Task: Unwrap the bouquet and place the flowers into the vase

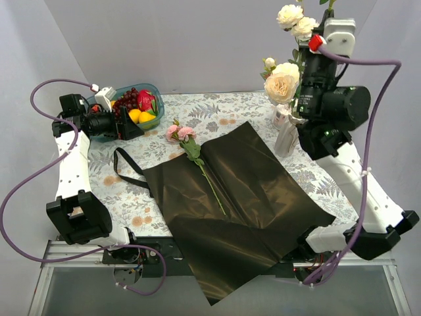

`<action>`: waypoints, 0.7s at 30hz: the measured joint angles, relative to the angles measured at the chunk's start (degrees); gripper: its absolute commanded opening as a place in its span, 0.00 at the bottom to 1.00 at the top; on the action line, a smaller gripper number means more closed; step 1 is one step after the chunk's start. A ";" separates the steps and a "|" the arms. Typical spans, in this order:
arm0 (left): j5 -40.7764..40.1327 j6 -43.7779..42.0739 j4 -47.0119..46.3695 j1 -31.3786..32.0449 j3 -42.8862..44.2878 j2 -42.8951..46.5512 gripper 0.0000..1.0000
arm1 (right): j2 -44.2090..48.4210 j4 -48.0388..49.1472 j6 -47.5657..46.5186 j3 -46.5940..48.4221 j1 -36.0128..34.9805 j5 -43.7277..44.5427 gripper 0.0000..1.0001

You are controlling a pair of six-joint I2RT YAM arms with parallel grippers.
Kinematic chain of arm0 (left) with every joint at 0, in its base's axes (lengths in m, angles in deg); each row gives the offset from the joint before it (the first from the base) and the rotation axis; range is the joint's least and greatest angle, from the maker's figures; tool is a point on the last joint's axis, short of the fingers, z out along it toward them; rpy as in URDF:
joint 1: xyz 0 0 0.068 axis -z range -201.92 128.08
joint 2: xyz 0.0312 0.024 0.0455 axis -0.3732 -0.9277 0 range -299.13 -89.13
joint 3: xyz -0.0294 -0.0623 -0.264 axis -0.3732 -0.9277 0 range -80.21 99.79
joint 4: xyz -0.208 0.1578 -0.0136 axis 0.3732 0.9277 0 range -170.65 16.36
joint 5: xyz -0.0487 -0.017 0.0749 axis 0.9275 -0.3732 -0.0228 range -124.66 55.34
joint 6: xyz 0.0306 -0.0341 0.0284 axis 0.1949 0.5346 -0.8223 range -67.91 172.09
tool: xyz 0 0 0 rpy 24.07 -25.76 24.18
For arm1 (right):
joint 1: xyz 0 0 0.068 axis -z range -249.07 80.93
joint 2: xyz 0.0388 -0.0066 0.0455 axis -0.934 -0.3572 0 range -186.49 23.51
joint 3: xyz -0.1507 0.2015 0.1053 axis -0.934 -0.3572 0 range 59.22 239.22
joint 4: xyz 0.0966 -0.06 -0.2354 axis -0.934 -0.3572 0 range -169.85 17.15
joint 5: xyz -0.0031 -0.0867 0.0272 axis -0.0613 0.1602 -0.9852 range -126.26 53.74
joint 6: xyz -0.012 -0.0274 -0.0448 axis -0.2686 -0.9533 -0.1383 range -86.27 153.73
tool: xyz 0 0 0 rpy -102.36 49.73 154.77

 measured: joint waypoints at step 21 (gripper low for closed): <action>4.74 -7.02 4.44 0.00 0.48 -2.49 0.98 | -5.22 5.20 22.36 -11.63 22.14 -9.79 0.01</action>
